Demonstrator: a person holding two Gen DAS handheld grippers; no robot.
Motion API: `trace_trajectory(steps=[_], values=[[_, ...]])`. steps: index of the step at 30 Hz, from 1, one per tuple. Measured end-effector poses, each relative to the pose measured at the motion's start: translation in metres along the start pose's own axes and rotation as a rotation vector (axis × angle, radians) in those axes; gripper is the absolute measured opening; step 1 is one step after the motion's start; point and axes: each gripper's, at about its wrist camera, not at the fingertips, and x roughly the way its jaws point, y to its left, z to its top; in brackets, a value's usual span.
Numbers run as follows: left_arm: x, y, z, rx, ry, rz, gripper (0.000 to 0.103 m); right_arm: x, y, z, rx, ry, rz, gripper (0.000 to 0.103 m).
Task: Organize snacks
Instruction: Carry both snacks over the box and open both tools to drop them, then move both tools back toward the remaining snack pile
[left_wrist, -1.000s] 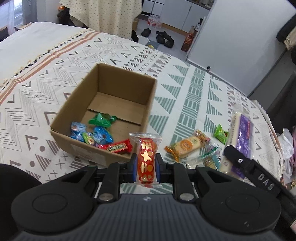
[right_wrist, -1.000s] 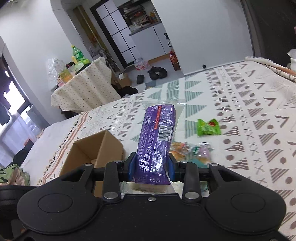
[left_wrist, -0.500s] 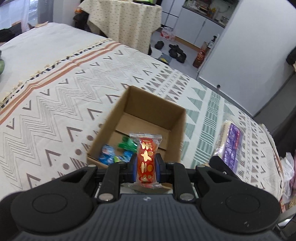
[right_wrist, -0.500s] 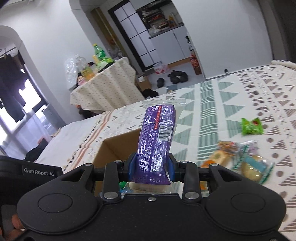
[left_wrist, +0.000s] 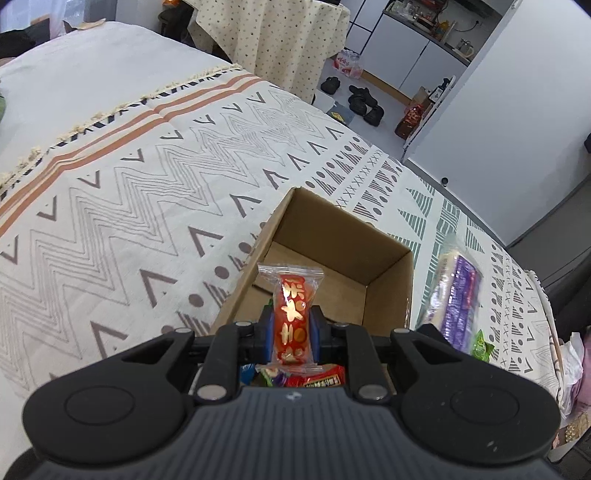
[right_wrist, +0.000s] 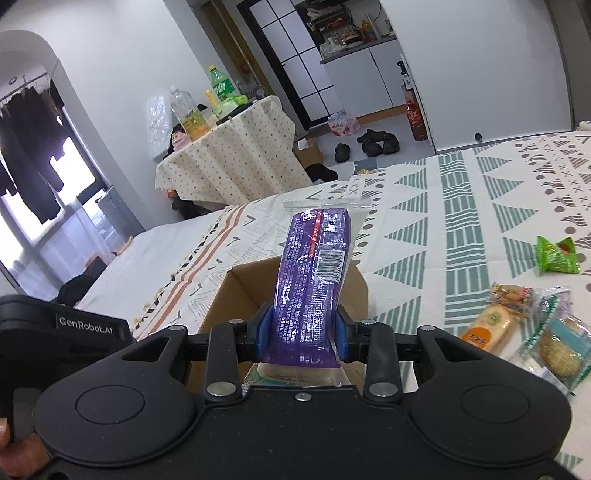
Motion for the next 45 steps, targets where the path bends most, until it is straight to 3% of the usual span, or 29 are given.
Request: trace_trajectory(steps=[10, 13, 15, 20, 29, 37, 45], values=[[0.028, 0.003, 0.022, -0.006, 0.039, -0.025, 0.018, 0.027, 0.01, 0.001, -0.021, 0.028, -0.003, 0.034], [0.037, 0.003, 0.026, -0.003, 0.048, -0.027, 0.018, 0.033, 0.015, 0.0, -0.07, 0.041, -0.058, 0.045], [0.041, 0.003, 0.027, -0.002, 0.056, -0.028, 0.018, 0.03, 0.015, -0.001, -0.076, 0.03, -0.107, 0.069], [0.049, 0.0, 0.027, 0.01, 0.065, -0.026, 0.019, 0.021, 0.001, 0.003, -0.005, 0.013, -0.121, 0.071], [0.036, -0.012, 0.026, 0.05, 0.016, 0.006, 0.041, 0.016, -0.005, 0.006, 0.021, 0.036, -0.13, 0.071], [0.021, -0.018, 0.014, 0.059, 0.0, 0.048, 0.07, 0.003, -0.007, 0.009, 0.021, 0.06, -0.119, 0.071], [0.007, -0.025, -0.003, 0.064, -0.005, 0.08, 0.084, -0.016, -0.016, 0.016, 0.013, 0.08, -0.118, 0.075]])
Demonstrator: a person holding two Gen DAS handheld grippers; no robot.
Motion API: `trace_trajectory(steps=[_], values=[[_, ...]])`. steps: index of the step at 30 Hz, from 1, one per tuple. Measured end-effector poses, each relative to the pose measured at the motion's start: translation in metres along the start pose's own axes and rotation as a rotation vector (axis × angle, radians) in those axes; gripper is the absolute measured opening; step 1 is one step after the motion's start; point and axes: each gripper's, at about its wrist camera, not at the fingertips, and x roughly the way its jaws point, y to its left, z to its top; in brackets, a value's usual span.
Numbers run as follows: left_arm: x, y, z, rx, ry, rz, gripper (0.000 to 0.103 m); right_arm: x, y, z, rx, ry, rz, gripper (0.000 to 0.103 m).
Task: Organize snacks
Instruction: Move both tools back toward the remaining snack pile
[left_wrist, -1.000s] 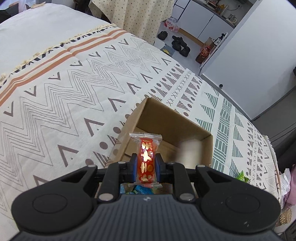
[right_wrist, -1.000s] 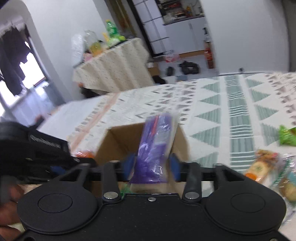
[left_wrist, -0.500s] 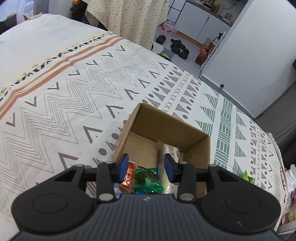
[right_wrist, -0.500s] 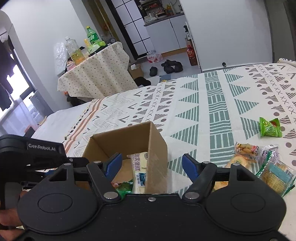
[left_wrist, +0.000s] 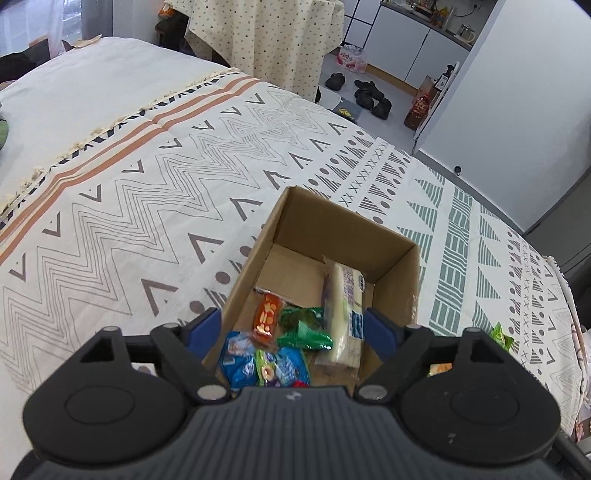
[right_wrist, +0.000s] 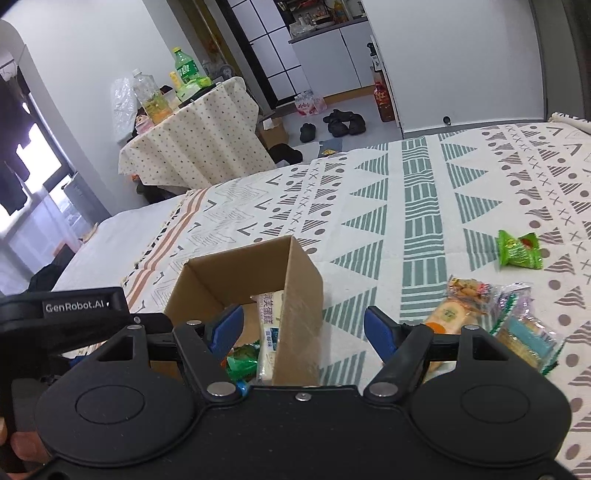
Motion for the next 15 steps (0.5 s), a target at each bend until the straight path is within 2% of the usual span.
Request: trace_trajectory(steps=[8, 12, 15], values=[[-0.013, -0.011, -0.015, -0.024, 0.012, -0.021, 0.089, -0.028, -0.018, 0.009, 0.011, 0.025, 0.015, 0.081], [-0.027, -0.024, -0.022, 0.001, -0.009, -0.037, 0.092, -0.048, -0.026, 0.016, -0.014, -0.004, 0.014, 0.094], [-0.034, -0.032, -0.029, -0.005, -0.025, -0.05, 0.098, -0.063, -0.035, 0.02, -0.02, -0.019, 0.032, 0.095]])
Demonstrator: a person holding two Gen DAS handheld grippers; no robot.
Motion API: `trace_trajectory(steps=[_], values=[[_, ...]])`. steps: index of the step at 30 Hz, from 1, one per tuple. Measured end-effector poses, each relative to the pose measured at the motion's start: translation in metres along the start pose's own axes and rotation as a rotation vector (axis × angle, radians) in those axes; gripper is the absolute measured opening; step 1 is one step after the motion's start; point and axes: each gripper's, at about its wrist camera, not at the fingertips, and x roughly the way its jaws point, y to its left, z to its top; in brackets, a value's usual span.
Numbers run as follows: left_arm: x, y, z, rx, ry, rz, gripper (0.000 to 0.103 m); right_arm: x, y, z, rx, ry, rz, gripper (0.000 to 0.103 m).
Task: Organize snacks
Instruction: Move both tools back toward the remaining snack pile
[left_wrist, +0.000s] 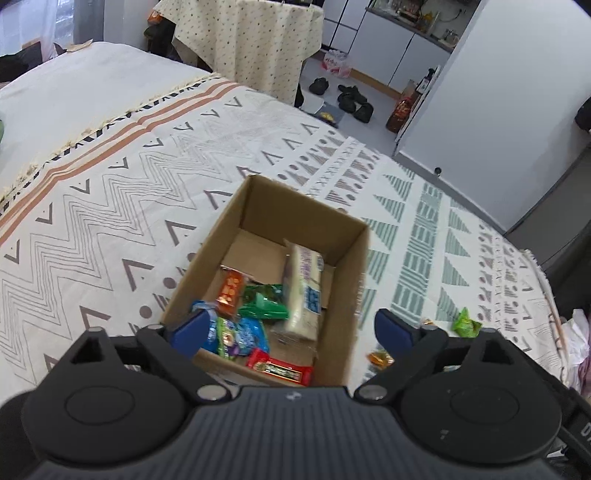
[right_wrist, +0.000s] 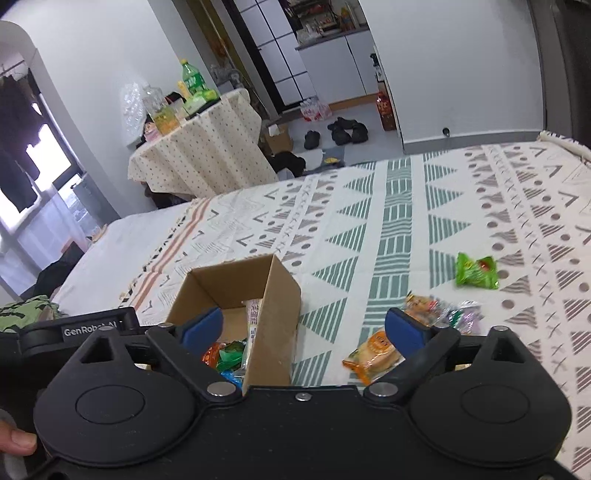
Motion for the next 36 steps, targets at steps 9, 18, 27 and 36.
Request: trace_trajectory(steps=[9, 18, 27, 36], values=[[-0.011, -0.03, -0.019, 0.007, 0.01, -0.031, 0.103, -0.028, -0.032, 0.003, 0.028, -0.031, 0.014, 0.102], [-0.015, -0.057, -0.039, 0.041, 0.02, -0.041, 0.103, -0.044, -0.064, 0.003, 0.038, -0.03, -0.003, 0.103], [-0.013, -0.081, -0.062, 0.061, 0.005, -0.053, 0.103, -0.051, -0.094, -0.003, 0.05, -0.019, -0.023, 0.103], [-0.001, -0.098, -0.08, 0.093, 0.018, -0.043, 0.102, -0.049, -0.117, -0.014, 0.075, 0.017, -0.048, 0.103]])
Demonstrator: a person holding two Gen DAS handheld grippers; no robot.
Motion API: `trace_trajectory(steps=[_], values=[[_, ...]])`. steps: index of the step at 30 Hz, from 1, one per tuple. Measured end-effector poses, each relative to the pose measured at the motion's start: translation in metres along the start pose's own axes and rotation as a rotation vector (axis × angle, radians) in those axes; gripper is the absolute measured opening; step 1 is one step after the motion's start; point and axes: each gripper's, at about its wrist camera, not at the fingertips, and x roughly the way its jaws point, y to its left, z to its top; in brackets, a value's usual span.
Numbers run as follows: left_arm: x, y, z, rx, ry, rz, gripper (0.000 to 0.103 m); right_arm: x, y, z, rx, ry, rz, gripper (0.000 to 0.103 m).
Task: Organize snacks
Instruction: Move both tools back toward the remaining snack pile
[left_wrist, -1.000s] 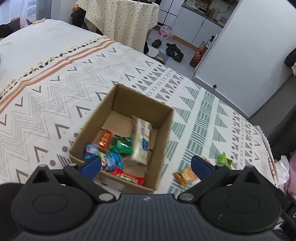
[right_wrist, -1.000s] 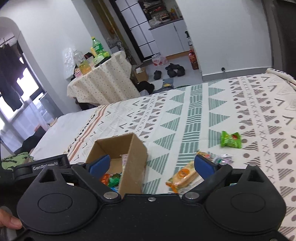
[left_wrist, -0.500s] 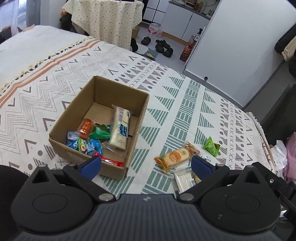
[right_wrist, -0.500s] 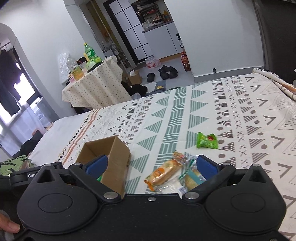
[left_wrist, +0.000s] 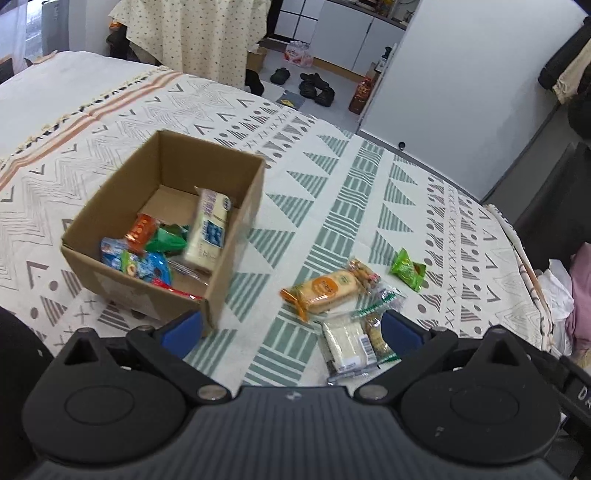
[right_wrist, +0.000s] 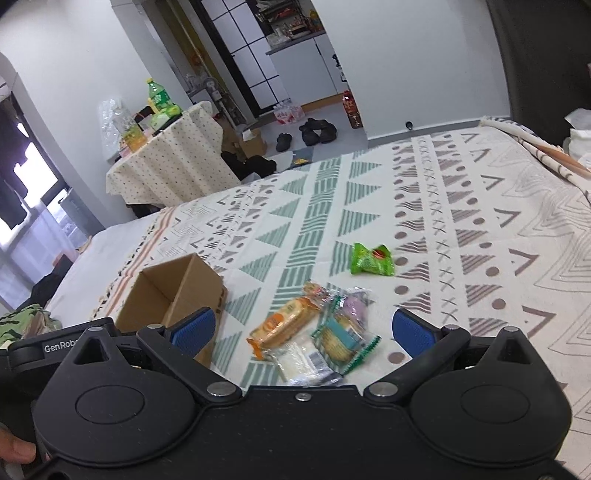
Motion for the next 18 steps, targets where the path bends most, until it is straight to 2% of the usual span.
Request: trace_trajectory(steps=[7, 14, 18], values=[[0.012, -0.008, -0.008, -0.017, 0.027, -0.015, 0.1, 0.009, -0.014, -0.002, 0.03, 0.023, 0.007, 0.102], [0.026, -0.006, -0.013, -0.049, 0.055, -0.026, 0.093, 0.024, -0.027, -0.006, 0.073, 0.078, 0.012, 0.085], [0.041, -0.004, -0.016, -0.075, 0.083, -0.038, 0.085, 0.03, -0.028, -0.008, 0.07, 0.099, 0.003, 0.078]])
